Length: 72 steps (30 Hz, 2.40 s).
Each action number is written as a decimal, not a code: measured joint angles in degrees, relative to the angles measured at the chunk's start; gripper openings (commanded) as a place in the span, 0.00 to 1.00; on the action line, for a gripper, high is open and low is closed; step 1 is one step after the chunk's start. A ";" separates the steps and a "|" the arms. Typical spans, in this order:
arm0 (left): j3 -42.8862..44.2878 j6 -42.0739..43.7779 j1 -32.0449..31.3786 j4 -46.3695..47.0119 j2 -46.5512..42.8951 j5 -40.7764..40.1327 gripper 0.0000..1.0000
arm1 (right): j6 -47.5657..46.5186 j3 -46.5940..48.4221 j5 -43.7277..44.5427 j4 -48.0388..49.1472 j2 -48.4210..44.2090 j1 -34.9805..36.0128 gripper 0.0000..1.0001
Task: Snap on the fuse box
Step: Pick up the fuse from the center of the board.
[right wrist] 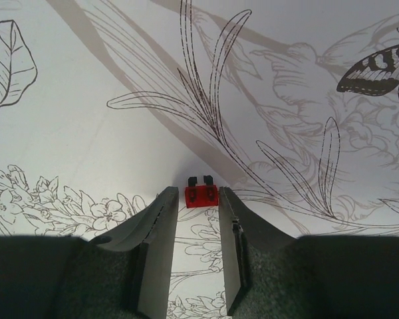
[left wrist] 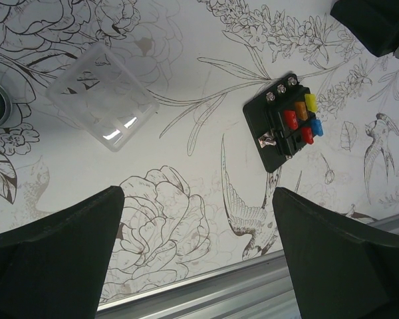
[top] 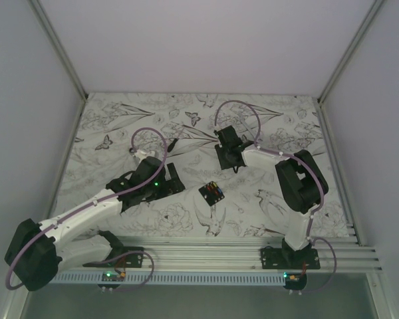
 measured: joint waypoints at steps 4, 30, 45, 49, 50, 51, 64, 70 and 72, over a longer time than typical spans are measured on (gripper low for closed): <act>0.00 0.00 0.00 0.00 0.02 0.13 1.00 | -0.09 0.02 -0.02 0.00 0.00 0.00 0.28; 12.87 -0.09 5.53 8.74 18.67 13.92 0.74 | -3.67 -14.16 -16.20 7.85 -20.37 0.46 0.21; 15.02 -4.39 5.53 15.54 19.89 18.80 0.44 | -2.01 -18.14 -30.01 21.59 -25.24 4.83 0.22; 14.99 -5.53 5.53 16.37 19.91 18.82 0.40 | -1.38 -18.14 -30.91 22.86 -25.24 5.18 0.22; 14.95 -5.88 5.53 16.61 19.89 18.80 0.38 | -1.20 -18.14 -31.06 23.19 -25.24 5.27 0.22; 14.86 -6.23 5.53 16.85 19.91 18.80 0.36 | -0.98 -18.14 -31.21 23.50 -25.24 5.35 0.22; 11.96 -11.78 5.64 19.39 19.87 17.33 0.00 | 1.29 -18.18 -31.93 25.99 -23.28 5.92 0.22; 10.82 -13.14 5.75 19.41 19.54 16.15 0.00 | 2.95 -18.23 -32.13 28.11 -22.73 6.21 0.31; 10.10 -13.46 5.75 19.41 18.75 15.87 0.00 | 3.43 -18.34 -31.98 29.42 -22.80 6.21 0.33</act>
